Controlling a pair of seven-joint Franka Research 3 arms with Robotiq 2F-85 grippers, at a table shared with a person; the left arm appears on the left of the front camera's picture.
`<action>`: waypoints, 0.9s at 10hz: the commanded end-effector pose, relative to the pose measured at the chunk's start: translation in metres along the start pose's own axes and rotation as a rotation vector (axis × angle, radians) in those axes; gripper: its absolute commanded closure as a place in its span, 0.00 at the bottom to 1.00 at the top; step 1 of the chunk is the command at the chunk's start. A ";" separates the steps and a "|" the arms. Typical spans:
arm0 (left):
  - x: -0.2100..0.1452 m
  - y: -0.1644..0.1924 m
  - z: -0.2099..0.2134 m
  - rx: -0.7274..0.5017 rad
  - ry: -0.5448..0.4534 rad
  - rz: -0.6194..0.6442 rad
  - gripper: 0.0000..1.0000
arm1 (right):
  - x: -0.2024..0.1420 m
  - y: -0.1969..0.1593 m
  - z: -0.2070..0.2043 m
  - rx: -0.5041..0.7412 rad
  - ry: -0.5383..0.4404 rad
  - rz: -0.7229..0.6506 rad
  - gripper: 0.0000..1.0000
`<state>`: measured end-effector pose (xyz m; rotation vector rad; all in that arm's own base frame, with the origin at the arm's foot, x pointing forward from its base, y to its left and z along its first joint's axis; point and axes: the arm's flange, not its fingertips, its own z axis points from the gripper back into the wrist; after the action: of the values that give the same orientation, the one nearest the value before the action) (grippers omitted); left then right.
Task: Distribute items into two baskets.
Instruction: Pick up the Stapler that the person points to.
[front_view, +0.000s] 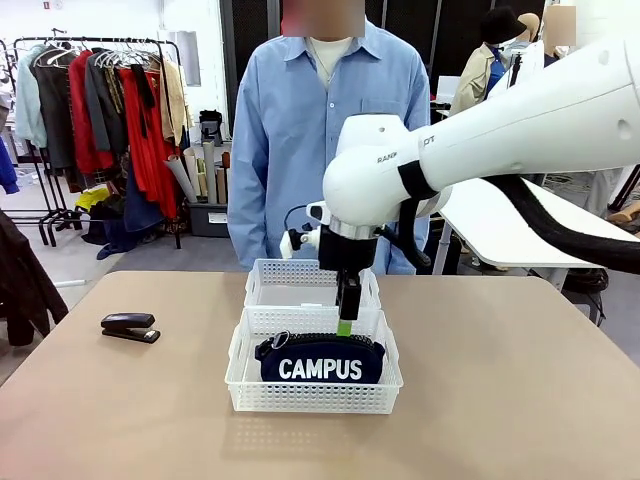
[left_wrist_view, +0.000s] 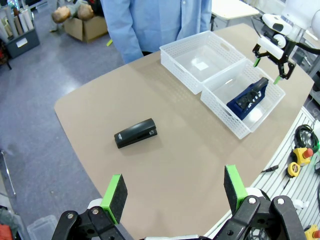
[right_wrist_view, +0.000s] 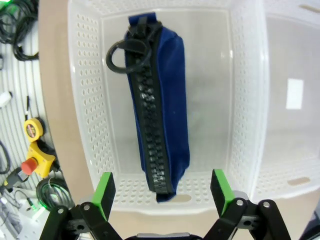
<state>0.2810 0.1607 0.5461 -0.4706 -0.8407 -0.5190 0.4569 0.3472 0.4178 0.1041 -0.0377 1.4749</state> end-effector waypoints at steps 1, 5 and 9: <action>-0.001 0.000 0.000 -0.011 -0.011 -0.015 0.00 | -0.049 0.007 0.020 0.019 -0.041 -0.093 0.00; -0.001 0.000 0.000 -0.011 -0.011 -0.015 0.00 | -0.161 0.017 0.056 0.011 -0.169 -0.254 0.00; -0.001 0.000 0.000 -0.011 -0.011 -0.015 0.00 | -0.272 0.066 0.091 -0.038 -0.310 -0.467 0.00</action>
<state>0.2811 0.1606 0.5461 -0.4701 -0.8398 -0.5191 0.3870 0.0923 0.4845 0.2682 -0.2291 1.0314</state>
